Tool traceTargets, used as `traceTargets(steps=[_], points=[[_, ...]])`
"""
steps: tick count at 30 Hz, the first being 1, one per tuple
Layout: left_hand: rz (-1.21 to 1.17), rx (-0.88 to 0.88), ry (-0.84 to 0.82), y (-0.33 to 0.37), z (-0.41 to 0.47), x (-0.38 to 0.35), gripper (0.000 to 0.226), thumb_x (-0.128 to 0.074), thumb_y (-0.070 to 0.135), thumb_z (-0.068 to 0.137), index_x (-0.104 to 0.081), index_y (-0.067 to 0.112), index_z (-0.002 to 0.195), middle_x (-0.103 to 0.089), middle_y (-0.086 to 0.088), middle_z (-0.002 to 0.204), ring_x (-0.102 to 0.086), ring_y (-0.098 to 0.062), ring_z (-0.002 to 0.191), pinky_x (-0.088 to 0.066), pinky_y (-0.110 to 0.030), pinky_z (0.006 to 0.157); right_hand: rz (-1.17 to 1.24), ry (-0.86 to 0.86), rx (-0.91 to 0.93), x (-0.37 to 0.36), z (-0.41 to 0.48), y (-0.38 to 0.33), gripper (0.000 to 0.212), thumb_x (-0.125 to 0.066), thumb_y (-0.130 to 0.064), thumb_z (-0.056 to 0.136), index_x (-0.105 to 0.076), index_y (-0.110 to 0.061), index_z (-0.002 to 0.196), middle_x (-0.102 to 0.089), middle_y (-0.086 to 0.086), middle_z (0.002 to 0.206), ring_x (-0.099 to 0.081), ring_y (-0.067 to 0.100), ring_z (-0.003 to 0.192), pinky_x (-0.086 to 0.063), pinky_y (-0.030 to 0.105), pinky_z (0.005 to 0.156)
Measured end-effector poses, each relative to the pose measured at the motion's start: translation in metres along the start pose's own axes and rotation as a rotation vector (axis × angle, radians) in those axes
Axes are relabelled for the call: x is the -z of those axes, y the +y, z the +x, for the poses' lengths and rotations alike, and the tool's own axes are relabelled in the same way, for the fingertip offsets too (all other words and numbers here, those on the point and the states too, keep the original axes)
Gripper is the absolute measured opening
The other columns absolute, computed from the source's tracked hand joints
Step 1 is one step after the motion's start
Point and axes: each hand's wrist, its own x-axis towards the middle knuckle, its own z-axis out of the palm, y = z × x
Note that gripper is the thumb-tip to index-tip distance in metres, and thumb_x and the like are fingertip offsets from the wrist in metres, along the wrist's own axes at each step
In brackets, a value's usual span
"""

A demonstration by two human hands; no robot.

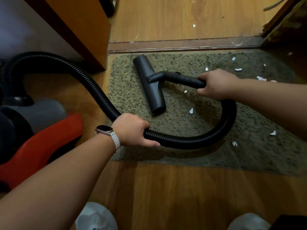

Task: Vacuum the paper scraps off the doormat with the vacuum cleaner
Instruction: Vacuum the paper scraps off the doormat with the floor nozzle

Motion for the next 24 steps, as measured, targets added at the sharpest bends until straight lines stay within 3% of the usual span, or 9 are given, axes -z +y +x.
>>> traceTargets(steps=[7,16,20,24], points=[[0.011,-0.026,0.001,0.008,0.0,0.001,0.08,-0.016,0.096,0.065,-0.052,0.025,0.072,-0.055,0.008,0.06,-0.054,-0.012,0.054,-0.046,-0.027,0.053,-0.02,-0.008,0.026,-0.001,-0.024,0.009,0.015,-0.065,-0.035,0.085,-0.063,-0.025,0.095,-0.056,-0.006,0.072,-0.055,0.023,0.071,-0.04,0.031,0.06],[0.01,-0.018,-0.014,0.015,-0.011,0.003,0.078,-0.015,0.097,0.064,-0.049,0.027,0.072,-0.055,0.01,0.063,-0.052,-0.01,0.055,-0.045,-0.027,0.054,0.029,0.041,-0.179,-0.005,-0.057,0.029,0.018,-0.065,-0.037,0.084,-0.062,-0.022,0.093,-0.059,0.0,0.076,-0.057,0.023,0.071,-0.04,0.03,0.057],[0.035,-0.021,-0.018,0.023,-0.013,0.012,0.076,-0.019,0.096,0.065,-0.049,0.026,0.071,-0.052,0.009,0.06,-0.049,-0.01,0.052,-0.042,-0.027,0.051,0.007,0.018,-0.138,-0.002,-0.075,0.027,0.013,-0.064,-0.036,0.083,-0.061,-0.026,0.091,-0.059,-0.002,0.076,-0.055,0.018,0.067,-0.039,0.028,0.055],[0.056,-0.048,-0.039,0.031,-0.015,0.021,0.074,-0.026,0.095,0.068,-0.052,0.026,0.074,-0.053,0.009,0.06,-0.053,-0.012,0.054,-0.052,-0.031,0.056,-0.077,-0.046,-0.022,-0.012,-0.095,0.02,0.013,-0.064,-0.037,0.082,-0.06,-0.028,0.091,-0.061,-0.004,0.076,-0.057,0.017,0.069,-0.038,0.027,0.055]])
